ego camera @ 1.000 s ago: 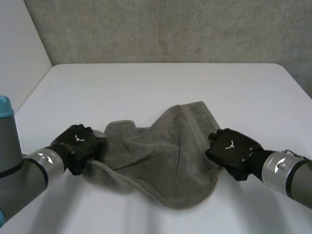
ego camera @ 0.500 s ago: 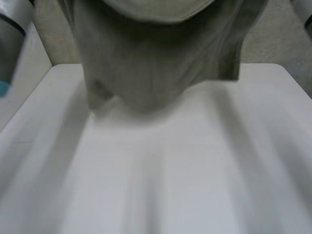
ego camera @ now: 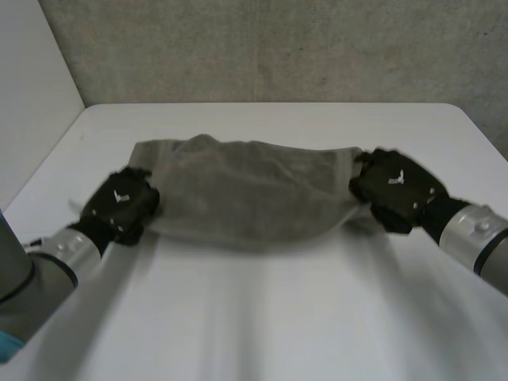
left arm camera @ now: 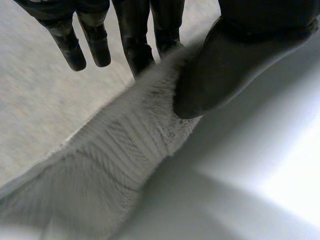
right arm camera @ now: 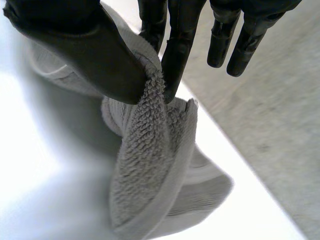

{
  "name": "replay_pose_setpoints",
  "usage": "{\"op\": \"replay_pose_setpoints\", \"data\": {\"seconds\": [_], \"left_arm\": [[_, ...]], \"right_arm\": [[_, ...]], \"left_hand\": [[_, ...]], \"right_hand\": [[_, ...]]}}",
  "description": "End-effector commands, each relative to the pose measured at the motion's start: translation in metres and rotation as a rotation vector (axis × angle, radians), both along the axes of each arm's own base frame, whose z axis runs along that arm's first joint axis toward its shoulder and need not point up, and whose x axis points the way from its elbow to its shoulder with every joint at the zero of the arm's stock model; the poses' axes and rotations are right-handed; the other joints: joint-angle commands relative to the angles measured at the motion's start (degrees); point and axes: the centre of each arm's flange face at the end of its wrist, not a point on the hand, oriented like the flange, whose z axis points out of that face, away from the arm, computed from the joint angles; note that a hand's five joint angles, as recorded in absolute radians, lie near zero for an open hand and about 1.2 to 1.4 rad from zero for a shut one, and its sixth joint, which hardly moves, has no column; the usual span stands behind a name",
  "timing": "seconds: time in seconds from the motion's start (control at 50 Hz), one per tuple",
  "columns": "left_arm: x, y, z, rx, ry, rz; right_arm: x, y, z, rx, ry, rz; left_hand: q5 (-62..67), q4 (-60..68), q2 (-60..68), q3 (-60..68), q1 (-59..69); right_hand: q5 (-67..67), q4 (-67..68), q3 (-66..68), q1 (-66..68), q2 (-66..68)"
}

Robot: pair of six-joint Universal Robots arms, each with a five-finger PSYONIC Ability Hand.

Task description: Fold the towel.

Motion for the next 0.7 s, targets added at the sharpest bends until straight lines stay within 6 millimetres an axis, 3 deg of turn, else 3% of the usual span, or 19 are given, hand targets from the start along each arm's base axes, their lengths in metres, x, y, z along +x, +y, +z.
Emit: {"op": "replay_pose_setpoints", "data": {"seconds": [0.02,0.18,0.3,0.48,0.52,0.58,0.7], "left_arm": [[0.001,0.013,0.019,-0.022,-0.02,-0.004],[0.003,0.031,0.065,-0.105,-0.003,-0.005],[0.007,0.044,0.089,-0.155,0.004,0.003],[0.008,0.063,0.088,-0.076,-0.011,-0.01],[0.009,0.075,0.084,-0.009,-0.023,-0.016],[0.008,0.088,0.085,0.027,-0.027,-0.035],[0.005,0.092,0.09,0.024,-0.013,-0.079]], "right_arm": [[-0.001,0.015,0.0,0.078,0.022,0.027],[-0.006,0.027,0.029,0.027,0.013,0.015],[-0.007,0.04,0.051,-0.023,0.014,0.016],[-0.028,0.042,0.083,-0.156,0.055,-0.043],[-0.036,0.046,0.093,-0.193,0.077,-0.048],[-0.044,0.046,0.098,-0.199,0.077,-0.049],[-0.05,0.041,0.099,-0.199,0.056,-0.022]], "left_hand": [[5.27,-3.09,4.85,-2.73,8.39],[5.27,-3.09,4.85,-2.73,8.39],[5.27,-3.09,4.85,-2.73,8.39],[5.27,-3.09,4.85,-2.73,8.39],[5.27,-3.09,4.85,-2.73,8.39],[5.27,-3.09,4.85,-2.73,8.39],[5.27,-3.09,4.85,-2.73,8.39]], "right_hand": [[4.1,-4.28,-2.56,5.2,6.1],[4.1,-4.28,-2.56,5.2,6.1],[4.1,-4.28,-2.56,5.2,6.1],[4.1,-4.28,-2.56,5.2,6.1],[4.1,-4.28,-2.56,5.2,6.1],[4.1,-4.28,-2.56,5.2,6.1],[4.1,-4.28,-2.56,5.2,6.1]]}}
